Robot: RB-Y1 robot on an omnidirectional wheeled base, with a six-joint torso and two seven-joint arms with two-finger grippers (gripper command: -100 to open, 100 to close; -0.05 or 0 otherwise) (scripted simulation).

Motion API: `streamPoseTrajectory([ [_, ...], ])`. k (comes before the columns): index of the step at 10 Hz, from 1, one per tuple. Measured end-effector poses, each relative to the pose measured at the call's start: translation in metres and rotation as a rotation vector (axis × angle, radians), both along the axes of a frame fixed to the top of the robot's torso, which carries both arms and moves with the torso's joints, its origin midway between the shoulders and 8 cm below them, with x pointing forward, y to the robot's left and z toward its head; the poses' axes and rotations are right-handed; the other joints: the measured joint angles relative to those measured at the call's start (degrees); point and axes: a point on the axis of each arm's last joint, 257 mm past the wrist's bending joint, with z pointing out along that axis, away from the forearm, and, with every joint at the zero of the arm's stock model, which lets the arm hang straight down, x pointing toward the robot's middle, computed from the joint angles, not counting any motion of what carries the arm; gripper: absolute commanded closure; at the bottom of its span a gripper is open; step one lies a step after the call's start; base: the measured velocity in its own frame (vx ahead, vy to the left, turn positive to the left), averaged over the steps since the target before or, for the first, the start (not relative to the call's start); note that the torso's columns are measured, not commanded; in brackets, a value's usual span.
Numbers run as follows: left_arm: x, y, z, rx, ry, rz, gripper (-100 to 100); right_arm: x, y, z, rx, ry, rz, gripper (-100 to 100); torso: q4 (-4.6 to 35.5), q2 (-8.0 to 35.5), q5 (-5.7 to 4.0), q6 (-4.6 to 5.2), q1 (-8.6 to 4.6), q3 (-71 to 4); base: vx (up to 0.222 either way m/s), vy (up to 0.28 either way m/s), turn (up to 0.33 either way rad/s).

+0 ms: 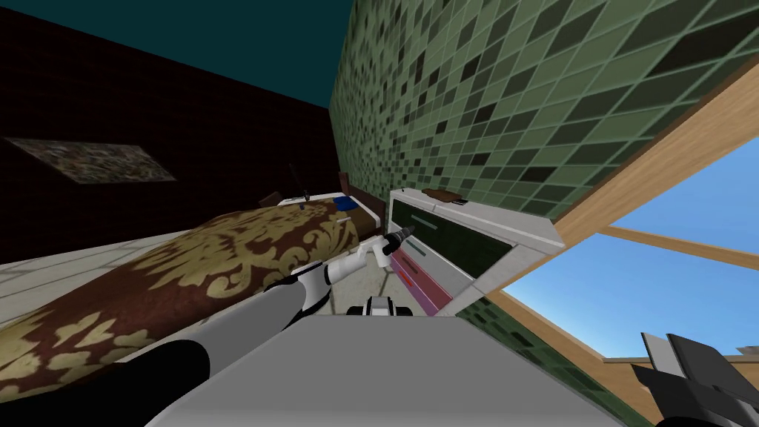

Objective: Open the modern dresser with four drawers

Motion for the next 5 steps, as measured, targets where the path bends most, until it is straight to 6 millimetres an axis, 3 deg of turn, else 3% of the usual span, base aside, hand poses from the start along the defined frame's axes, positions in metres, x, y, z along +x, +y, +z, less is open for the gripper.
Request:
streamPoseTrajectory([
  [5, 0.044, 0.027, 0.009, -0.016, -0.017, 0.102, -100, 0.0, 0.0, 0.0, 0.0, 0.0, 0.0, 0, 0.01, 0.03, -0.01, 0.01, -0.04, 0.02, -0.001, 0.031, -0.174],
])
